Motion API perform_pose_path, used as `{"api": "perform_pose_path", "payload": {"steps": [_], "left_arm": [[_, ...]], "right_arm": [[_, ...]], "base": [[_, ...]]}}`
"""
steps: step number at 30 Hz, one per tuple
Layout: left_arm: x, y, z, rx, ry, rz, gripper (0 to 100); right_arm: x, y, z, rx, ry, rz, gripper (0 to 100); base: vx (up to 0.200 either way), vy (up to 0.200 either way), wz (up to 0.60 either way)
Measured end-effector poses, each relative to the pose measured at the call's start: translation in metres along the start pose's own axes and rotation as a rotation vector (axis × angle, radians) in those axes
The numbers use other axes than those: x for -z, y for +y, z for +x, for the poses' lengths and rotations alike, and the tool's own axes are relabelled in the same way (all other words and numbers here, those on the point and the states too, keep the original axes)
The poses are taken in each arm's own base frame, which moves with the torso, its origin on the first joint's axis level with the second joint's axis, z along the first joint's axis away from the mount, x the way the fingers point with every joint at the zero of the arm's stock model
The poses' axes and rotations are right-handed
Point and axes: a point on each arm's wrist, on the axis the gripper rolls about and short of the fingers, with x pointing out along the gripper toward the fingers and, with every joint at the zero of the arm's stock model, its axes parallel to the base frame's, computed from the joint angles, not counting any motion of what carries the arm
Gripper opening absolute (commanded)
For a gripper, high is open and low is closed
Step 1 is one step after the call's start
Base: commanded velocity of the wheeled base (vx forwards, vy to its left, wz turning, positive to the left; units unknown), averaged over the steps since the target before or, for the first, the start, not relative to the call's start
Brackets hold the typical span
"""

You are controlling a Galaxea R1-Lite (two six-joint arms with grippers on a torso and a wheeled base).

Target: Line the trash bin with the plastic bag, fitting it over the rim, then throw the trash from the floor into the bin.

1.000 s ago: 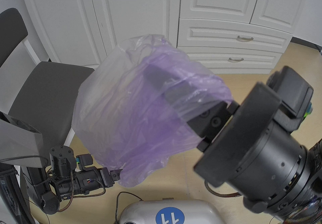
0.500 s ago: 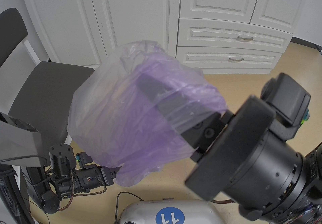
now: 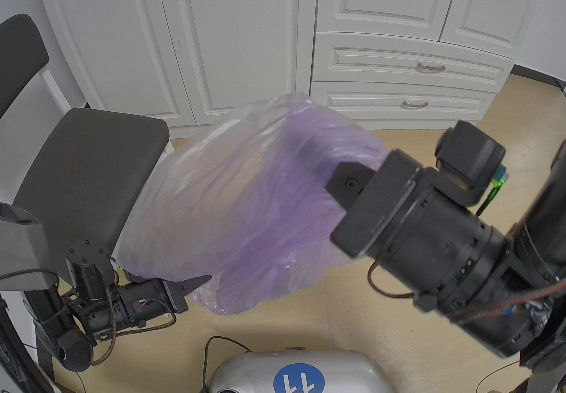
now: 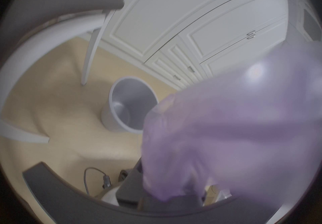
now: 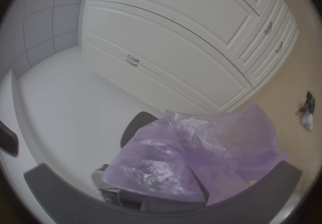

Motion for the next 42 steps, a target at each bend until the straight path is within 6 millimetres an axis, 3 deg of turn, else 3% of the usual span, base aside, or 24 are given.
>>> {"api": "perform_pose_path", "payload": {"steps": [7,15,24,30,35,38,42], "left_arm": [[-0.021,-0.015,-0.021,0.035,-0.120,0.132,0],[-0.030,-0.016,-0.031,0.004,-0.151,0.270,0],[-0.047,-0.006,-0.017,-0.120,-0.002,0.197,0],[-0.085,-0.014,-0.002,-0.215,-0.019,0.221,0],[-0.107,-0.021,0.004,-0.302,-0.029,0.359,0],[-0.107,-0.021,0.004,-0.321,-0.017,0.415,0],[-0.090,-0.017,0.001,-0.321,0.057,0.463,0]], "right_arm": [[-0.011,-0.057,0.004,0.191,0.029,-0.272,0],[-0.018,-0.097,-0.009,0.336,0.070,-0.478,0],[-0.023,-0.121,-0.012,0.428,0.082,-0.521,0],[-0.019,-0.138,-0.009,0.483,0.111,-0.546,0],[-0.011,-0.159,-0.010,0.544,0.179,-0.617,0],[-0.005,-0.174,-0.010,0.588,0.224,-0.650,0],[0.001,-0.198,-0.011,0.657,0.282,-0.689,0]], "base": [[0.000,0.000,0.00],[0.000,0.000,0.00],[0.000,0.000,0.00],[0.000,0.000,0.00],[0.000,0.000,0.00],[0.000,0.000,0.00],[0.000,0.000,0.00]]}}
